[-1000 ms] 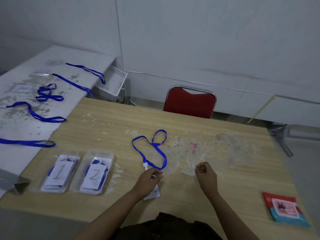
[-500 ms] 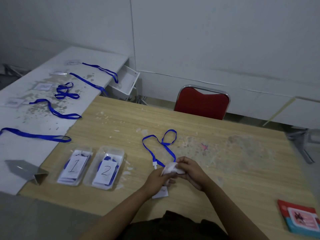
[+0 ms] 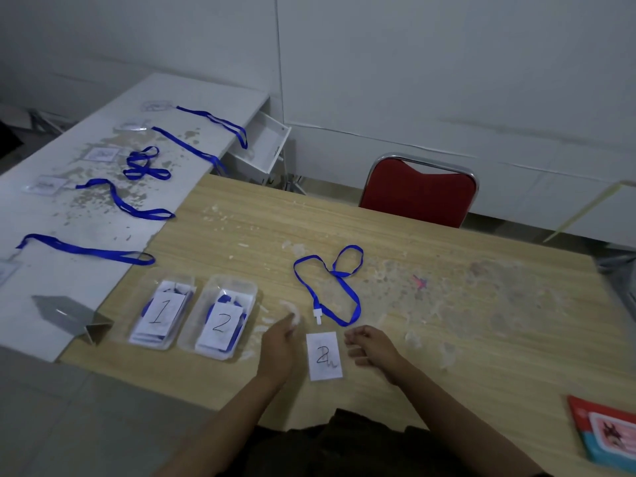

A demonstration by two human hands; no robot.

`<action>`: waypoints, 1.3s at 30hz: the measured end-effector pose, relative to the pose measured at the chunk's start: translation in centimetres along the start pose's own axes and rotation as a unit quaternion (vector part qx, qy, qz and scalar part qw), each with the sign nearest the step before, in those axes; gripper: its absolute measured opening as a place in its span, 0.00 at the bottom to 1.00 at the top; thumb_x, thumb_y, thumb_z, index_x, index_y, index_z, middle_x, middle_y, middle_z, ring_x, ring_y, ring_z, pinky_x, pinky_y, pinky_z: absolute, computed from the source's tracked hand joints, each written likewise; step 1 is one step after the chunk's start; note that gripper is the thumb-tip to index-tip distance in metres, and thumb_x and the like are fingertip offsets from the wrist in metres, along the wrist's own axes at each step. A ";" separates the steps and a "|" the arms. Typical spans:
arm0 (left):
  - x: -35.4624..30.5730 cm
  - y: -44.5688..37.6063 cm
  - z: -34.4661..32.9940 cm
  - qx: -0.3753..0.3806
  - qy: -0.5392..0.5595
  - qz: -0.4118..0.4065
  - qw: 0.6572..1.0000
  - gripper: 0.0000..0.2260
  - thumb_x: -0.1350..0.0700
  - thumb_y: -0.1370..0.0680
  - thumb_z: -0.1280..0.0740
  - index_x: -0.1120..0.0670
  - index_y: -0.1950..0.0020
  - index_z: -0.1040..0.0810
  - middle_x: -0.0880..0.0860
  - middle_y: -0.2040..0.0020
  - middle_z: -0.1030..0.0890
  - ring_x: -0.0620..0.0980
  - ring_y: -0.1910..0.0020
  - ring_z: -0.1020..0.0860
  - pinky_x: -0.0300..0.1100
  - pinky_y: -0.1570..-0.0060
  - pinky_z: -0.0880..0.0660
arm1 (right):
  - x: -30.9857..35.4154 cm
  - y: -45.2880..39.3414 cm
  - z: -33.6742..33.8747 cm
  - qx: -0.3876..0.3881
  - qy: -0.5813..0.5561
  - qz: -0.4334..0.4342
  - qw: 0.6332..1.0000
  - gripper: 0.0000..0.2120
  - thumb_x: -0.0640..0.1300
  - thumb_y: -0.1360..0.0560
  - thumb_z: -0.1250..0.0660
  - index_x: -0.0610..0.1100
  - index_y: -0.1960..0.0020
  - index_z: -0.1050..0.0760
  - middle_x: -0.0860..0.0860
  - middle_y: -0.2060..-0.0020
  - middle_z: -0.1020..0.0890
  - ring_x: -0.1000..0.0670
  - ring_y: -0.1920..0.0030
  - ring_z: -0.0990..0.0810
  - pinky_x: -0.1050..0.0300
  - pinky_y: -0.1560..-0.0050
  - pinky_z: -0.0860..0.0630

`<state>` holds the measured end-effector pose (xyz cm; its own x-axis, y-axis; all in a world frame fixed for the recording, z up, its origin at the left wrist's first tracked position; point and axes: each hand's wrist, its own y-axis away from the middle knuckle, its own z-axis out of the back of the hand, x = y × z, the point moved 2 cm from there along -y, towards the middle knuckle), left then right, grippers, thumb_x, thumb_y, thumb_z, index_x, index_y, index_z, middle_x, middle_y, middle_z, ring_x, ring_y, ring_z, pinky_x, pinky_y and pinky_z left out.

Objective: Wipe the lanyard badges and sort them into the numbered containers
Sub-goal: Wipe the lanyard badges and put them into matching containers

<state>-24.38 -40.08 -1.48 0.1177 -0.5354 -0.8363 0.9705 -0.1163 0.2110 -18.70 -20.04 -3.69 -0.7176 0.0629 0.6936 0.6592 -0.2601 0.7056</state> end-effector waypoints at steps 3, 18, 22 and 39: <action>1.3 1.5 -3.1 0.214 -0.183 -0.139 0.950 0.21 0.58 0.18 0.42 0.54 0.24 0.37 0.55 0.25 0.35 0.40 0.30 0.32 0.29 0.32 0.39 | -1.2 -0.1 0.1 -0.023 0.087 0.035 0.995 0.06 0.42 0.21 0.37 0.43 0.47 0.22 0.46 0.49 0.18 0.50 0.54 0.20 0.58 0.56 0.25; 5.6 3.1 -4.6 0.349 -0.395 -0.240 0.815 0.39 0.34 0.21 0.46 0.53 0.21 0.60 0.50 0.22 0.62 0.46 0.22 0.59 0.43 0.24 0.61 | -1.3 -2.3 1.0 0.016 0.599 0.282 0.749 0.35 0.35 0.26 0.44 0.63 0.24 0.41 0.51 0.37 0.31 0.51 0.45 0.29 0.56 0.53 0.29; 5.8 2.9 -4.5 0.337 -0.393 -0.238 0.822 0.37 0.35 0.20 0.49 0.53 0.21 0.60 0.49 0.23 0.63 0.46 0.22 0.60 0.43 0.25 0.61 | -0.9 -2.4 0.9 0.002 0.584 0.270 0.766 0.36 0.33 0.27 0.46 0.64 0.27 0.38 0.51 0.38 0.30 0.50 0.45 0.29 0.56 0.55 0.32; 5.5 3.4 -5.5 0.373 -0.382 -0.279 0.798 0.39 0.31 0.24 0.61 0.54 0.21 0.53 0.52 0.21 0.54 0.48 0.21 0.51 0.43 0.25 0.57 | -0.8 -2.0 0.6 -0.005 0.579 0.250 0.776 0.38 0.32 0.28 0.43 0.64 0.26 0.38 0.51 0.37 0.31 0.49 0.43 0.30 0.56 0.53 0.33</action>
<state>-19.27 -38.81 -8.16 -0.7280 -0.5471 -0.4131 0.3986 -0.8281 0.3942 -19.31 -19.00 -5.58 -0.0963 -0.9550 0.2804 0.9226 0.0201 0.3853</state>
